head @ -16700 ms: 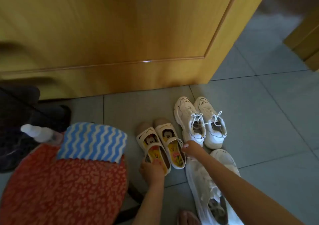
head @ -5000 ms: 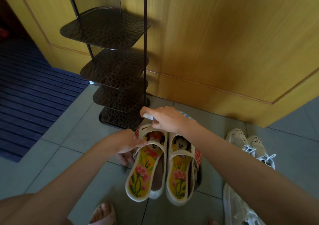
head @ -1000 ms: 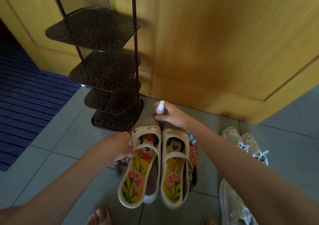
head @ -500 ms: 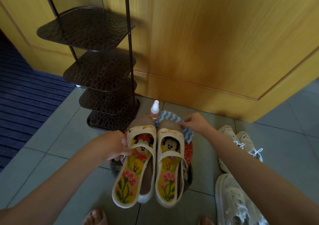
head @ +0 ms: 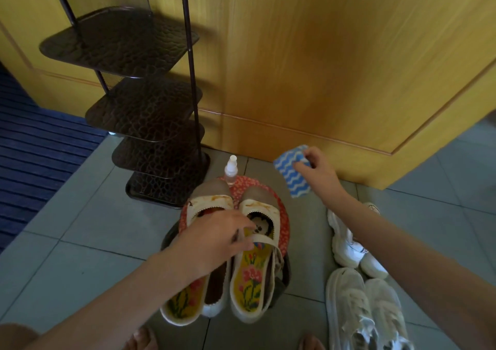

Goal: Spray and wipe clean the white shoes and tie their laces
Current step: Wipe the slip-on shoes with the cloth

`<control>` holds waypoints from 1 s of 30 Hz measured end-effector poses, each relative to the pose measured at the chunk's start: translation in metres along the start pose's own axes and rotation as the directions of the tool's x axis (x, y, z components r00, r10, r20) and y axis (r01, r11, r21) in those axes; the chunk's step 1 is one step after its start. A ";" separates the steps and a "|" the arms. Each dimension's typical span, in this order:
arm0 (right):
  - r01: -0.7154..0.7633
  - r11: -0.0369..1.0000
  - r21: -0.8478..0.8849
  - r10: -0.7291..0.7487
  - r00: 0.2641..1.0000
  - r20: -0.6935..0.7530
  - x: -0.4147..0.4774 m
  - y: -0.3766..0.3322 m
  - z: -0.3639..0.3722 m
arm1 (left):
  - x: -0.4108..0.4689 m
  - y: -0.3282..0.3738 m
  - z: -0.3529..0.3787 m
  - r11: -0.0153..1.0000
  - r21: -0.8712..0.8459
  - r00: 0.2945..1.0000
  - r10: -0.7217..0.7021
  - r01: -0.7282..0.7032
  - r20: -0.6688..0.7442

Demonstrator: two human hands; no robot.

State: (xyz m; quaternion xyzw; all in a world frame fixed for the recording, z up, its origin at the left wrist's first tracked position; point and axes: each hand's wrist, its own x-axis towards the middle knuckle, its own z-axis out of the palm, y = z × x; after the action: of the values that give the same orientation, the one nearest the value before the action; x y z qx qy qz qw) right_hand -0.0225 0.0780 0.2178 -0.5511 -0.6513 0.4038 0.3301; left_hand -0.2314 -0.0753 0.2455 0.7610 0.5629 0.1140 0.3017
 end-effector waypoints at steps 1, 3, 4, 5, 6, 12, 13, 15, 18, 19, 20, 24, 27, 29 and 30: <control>0.070 0.997 -0.032 -0.068 0.995 0.067 -0.005 -0.001 0.004 | 0.001 -0.001 0.005 0.999 0.034 0.999 0.021 -0.022 0.031; 0.172 0.976 -0.137 -0.137 0.962 0.236 -0.019 0.001 0.017 | 0.003 -0.002 0.013 0.993 0.100 0.997 0.060 -0.064 0.045; 0.221 0.955 -0.196 -0.150 0.934 0.325 -0.026 0.002 0.025 | 0.005 -0.002 0.016 0.990 0.124 0.997 0.069 -0.072 0.028; 0.266 0.931 -0.251 -0.149 0.903 0.403 -0.032 0.002 0.031 | 0.007 -0.001 0.017 0.988 0.135 0.998 0.070 -0.069 -0.004; 0.316 0.899 -0.304 -0.147 0.870 0.470 -0.034 0.003 0.036 | 0.009 -0.002 0.018 0.988 0.143 0.997 0.064 -0.059 -0.031; 0.626 0.679 -0.383 -0.223 0.673 0.705 -0.032 0.023 0.033 | 0.013 -0.009 0.022 0.977 0.197 0.995 0.086 -0.075 -0.044; 0.656 0.646 -0.391 -0.228 0.654 0.721 -0.033 0.027 0.030 | 0.014 -0.010 0.022 0.978 0.197 0.995 0.086 -0.075 -0.047; 0.671 0.631 -0.389 -0.245 0.648 0.721 -0.040 0.036 0.026 | 0.015 -0.012 0.022 0.977 0.199 0.995 0.089 -0.077 -0.052; 0.640 0.668 -0.381 -0.258 0.679 0.687 -0.055 0.050 0.019 | 0.016 -0.012 0.021 0.977 0.197 0.995 0.089 -0.077 -0.049; 0.622 0.684 -0.381 -0.252 0.691 0.677 -0.061 0.055 0.016 | 0.017 -0.013 0.021 0.978 0.196 0.995 0.084 -0.074 -0.045; 0.606 0.700 -0.378 -0.248 0.703 0.667 -0.066 0.061 0.013 | 0.016 -0.013 0.021 0.978 0.196 0.996 0.075 -0.066 -0.041; 0.565 0.736 -0.373 -0.235 0.729 0.643 -0.083 0.074 0.003 | 0.016 -0.013 0.019 0.985 0.167 0.998 0.041 -0.034 -0.039; 0.537 0.756 -0.374 -0.211 0.741 0.638 -0.092 0.076 -0.003 | 0.015 -0.012 0.018 0.987 0.159 0.999 0.042 -0.037 -0.032; 0.517 0.753 -0.408 -0.170 0.751 0.638 -0.097 0.071 -0.007 | 0.014 -0.012 0.018 0.985 0.167 0.999 0.044 -0.038 -0.029; 0.501 0.754 -0.425 -0.142 0.756 0.640 -0.100 0.068 -0.009 | 0.014 -0.012 0.018 0.985 0.166 0.999 0.040 -0.035 -0.029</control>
State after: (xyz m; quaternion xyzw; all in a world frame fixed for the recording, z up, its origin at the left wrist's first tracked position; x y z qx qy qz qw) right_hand 0.0337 -0.0141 0.1629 -0.3496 -0.8978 0.2680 0.0058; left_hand -0.2265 -0.0660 0.2216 0.7920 0.5608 0.0850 0.2260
